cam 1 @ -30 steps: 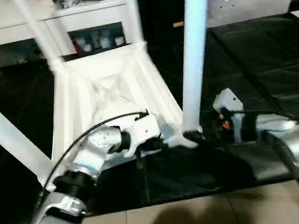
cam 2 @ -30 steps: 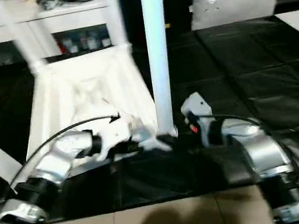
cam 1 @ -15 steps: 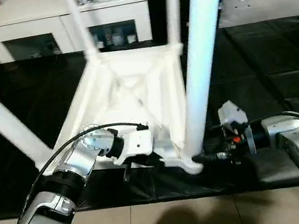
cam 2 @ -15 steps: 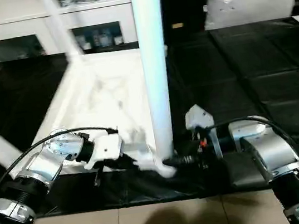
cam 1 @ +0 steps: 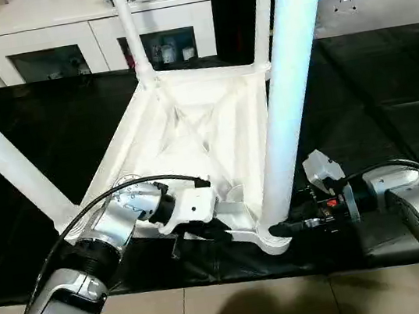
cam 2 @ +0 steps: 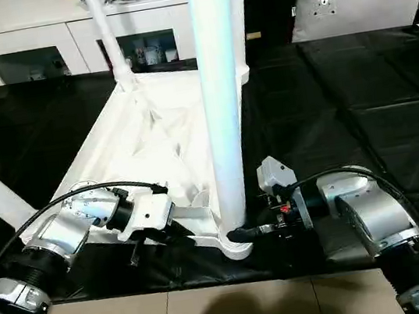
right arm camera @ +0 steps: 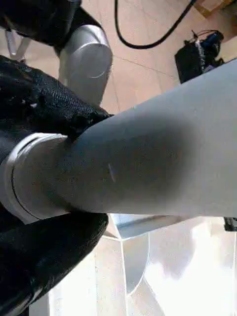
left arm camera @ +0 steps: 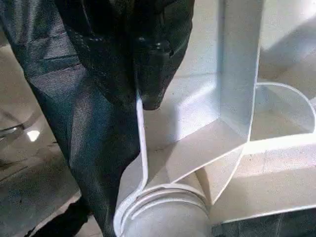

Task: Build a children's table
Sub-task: Rotate leg to tighten

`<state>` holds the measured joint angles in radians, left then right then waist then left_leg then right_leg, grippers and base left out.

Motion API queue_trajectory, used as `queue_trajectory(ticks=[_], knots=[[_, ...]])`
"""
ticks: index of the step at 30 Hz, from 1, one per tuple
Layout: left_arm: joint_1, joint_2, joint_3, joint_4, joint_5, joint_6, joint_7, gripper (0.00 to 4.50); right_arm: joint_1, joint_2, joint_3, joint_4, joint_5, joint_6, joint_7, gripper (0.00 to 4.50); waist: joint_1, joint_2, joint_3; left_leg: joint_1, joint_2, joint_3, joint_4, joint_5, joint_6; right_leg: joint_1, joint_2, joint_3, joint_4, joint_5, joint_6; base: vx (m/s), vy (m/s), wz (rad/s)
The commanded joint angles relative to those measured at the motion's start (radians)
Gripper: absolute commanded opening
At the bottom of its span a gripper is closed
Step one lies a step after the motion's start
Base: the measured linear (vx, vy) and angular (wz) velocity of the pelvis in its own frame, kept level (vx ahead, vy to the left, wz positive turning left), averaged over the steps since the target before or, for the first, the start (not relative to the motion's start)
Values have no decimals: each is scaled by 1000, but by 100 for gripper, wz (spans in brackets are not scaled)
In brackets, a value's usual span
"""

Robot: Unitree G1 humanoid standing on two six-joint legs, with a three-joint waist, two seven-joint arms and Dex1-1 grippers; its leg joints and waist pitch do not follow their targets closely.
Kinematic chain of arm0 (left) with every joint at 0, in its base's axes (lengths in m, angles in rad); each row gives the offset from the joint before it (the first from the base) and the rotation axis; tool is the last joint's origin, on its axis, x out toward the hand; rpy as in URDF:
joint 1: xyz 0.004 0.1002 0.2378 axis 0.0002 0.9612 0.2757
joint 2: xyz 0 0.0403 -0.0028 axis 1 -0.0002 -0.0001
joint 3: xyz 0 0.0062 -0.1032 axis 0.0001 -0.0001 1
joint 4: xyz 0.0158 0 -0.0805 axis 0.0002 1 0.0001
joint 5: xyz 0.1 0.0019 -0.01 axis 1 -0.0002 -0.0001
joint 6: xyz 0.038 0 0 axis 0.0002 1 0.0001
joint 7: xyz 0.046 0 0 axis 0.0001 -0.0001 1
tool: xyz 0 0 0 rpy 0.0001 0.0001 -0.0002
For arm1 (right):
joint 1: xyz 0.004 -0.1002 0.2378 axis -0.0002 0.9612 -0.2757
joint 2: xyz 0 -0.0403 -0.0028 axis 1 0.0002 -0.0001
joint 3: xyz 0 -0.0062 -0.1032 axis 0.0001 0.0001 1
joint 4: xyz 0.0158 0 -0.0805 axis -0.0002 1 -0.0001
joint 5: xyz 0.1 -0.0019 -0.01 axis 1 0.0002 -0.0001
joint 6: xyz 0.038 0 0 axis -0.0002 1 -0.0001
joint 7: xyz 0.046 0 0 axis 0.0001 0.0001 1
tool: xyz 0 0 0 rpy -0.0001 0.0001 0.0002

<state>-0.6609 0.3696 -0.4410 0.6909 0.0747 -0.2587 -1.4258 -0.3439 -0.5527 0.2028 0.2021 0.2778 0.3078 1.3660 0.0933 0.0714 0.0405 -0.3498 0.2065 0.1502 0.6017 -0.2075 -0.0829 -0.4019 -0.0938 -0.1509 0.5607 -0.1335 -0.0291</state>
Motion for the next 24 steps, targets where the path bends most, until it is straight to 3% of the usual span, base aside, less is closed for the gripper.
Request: queue_trajectory(ticks=[1, 2, 4, 6, 8, 9, 10, 11, 12, 13, 14, 15, 16, 17, 18, 19, 20, 21, 22, 23, 24], knots=[[4, -4, -29, -23, 22, 31, -19, 0, 5, 19, -21, -31, 36, 27, -30, 200, -4, -22, -71, -8, 21, 10, -65, -127, 98, 66, -54, 52, -63, -376, -111, 0, 0, 0], [-1, -24, -13, -28, 28, 132, 38, 0, 4, 59, -32, -39, 8, 62, -141, 199, -6, -22, -70, -8, 19, 10, -65, -133, 95, 66, -54, 51, -66, -391, -107, 0, 0, 0], [-3, -35, -6, -31, 30, 174, 68, 0, 0, 83, -38, -38, -6, 77, -199, 199, -14, -19, -65, -5, 18, 10, -68, -148, 77, 64, -52, 49, -72, -429, -94, 0, 0, 0], [-5, -52, 4, -36, 28, 221, 105, 0, -8, 120, -48, -34, -26, 89, -282, 199, -22, -22, -60, -2, 7, 11, -66, -178, 59, 63, -50, 38, -87, -509, -62, 0, 0, 0], [-4, -93, 27, -55, 21, 313, 182, 0, -34, 204, -70, -5, -73, 129, -466, 198, -48, -20, -56, -1, -1, 9, -62, -220, 46, 59, -47, 26, -102, -579, -26, 0, 0, 0], [-4, -93, 27, -55, 21, 313, 182, 0, -34, 204, -70, -5, -73, 129, -466, 198, -56, -19, -55, -3, -2, 8, -61, -228, 42, 60, -46, 23, -103, -585, -22, 0, 0, 0], [-7, -122, 38, -60, 28, 362, 244, 0, -52, 258, -80, 17, -99, 158, -572, 198, -75, -20, -52, -10, -6, 2, -59, -263, 37, 64, -45, 10, -110, -619, 3, 0, 0, 0], [-7, -122, 38, -60, 28, 362, 244, 0, -52, 258, -80, 17, -99, 158, -572, 197, -86, -15, -51, -9, -5, 0, -58, -280, 32, 63, -43, 5, -112, -631, 13, 0, 0, 0], [-13, -160, 47, -57, 45, 407, 323, 0, -76, 321, -88, 55, -132, 179, -693, 196, -106, -16, -50, 1, -6, -3, -52, -326, 32, 55, -43, -9, -130, -661, 35, 0, 0, 0], [-13, -160, 47, -57, 45, 407, 323, 0, -76, 321, -88, 55, -132, 179, -693, 196, -126, -3, -50, 11, -3, -8, -49, -363, 33, 57, -46, -25, -139, -655, 34, 0, 0, 0], [-17, -185, 49, -61, 63, 439, 375, 0, -95, 361, -94, 82, -155, 204, -780, 196, -148, -3, -46, 1, 11, -21, -60, -410, 39, 72, -44, -40, -140, -630, 46, 0, 0, 0], [-19, -192, 49, -59, 68, 443, 390, 0, -102, 373, -96, 95, -161, 206, -805, 196, -154, 2, -43, 3, 20, -27, -67, -450, 39, 77, -42, -44, -141, -621, 54, 0, 0, 0], [-24, -213, 50, -58, 83, 459, 435, 0, -123, 405, -102, 131, -180, 209, -875, 196, -164, 9, -40, 9, 47, -41, -89, -539, 39, 86, -46, -34, -117, -562, 40, 0, 0, 0], [-31, -242, 61, -58, 84, 479, 479, 0, -136, 429, -107, 162, -181, 169, -904, 196, -165, 17, -33, -7, 79, -61, -126, -650, 22, 111, -47, -8, -49, -478, 17, 0, 0, 0], [-32, -247, 63, -57, 83, 480, 486, 0, -137, 432, -109, 166, -175, 161, -902, 196, -164, 4, -29, -4, 90, -65, -147, -723, 4, 107, -53, 32, -6, -397, -14, 0, 0, 0], [-34, -255, 67, -58, 85, 486, 501, 0, -137, 440, -117, 169, -166, 151, -899, 196, -164, 4, -29, -4, 90, -65, -147, -723, 4, 107, -53, 32, -6, -397, -14, 0, 0, 0], [-36, -260, 69, -59, 89, 489, 513, 0, -137, 446, -121, 169, -162, 141, -897, 250, -168, -46, -24, 92, -42, 1, -15, -563, -2, -13, -47, -24, -173, -834, 60, 0, 0, 0], [-38, -260, 65, -56, 97, 483, 519, 0, -133, 443, -122, 162, -159, 138, -884, 264, -178, -53, -16, 118, -68, 15, 44, -480, 14, -44, -56, -74, -217, -956, 96, 0, 0, 0], [-38, -260, 61, -56, 104, 482, 523, 0, -129, 438, -117, 152, -167, 139, -876, 264, -195, -27, -30, 48, -50, 6, 24, -421, 35, 37, -55, -115, -210, -924, 168, 55, 27, -19], [-38, -256, 59, -54, 106, 480, 525, 0, -122, 429, -115, 142, -170, 132, -864, 270, -200, 4, -37, -14, 27, -44, -36, -460, 32, 130, -77, -100, -124, -705, 162, 55, 27, -19], [-37, -250, 57, -54, 110, 472, 524, 0, -115, 418, -119, 133, -167, 121, -848, 281, -155, 21, -30, -55, 118, -109, -142, -650, 25, 159, -72, 32, 91, -342, 44, 136, 73, -17]])
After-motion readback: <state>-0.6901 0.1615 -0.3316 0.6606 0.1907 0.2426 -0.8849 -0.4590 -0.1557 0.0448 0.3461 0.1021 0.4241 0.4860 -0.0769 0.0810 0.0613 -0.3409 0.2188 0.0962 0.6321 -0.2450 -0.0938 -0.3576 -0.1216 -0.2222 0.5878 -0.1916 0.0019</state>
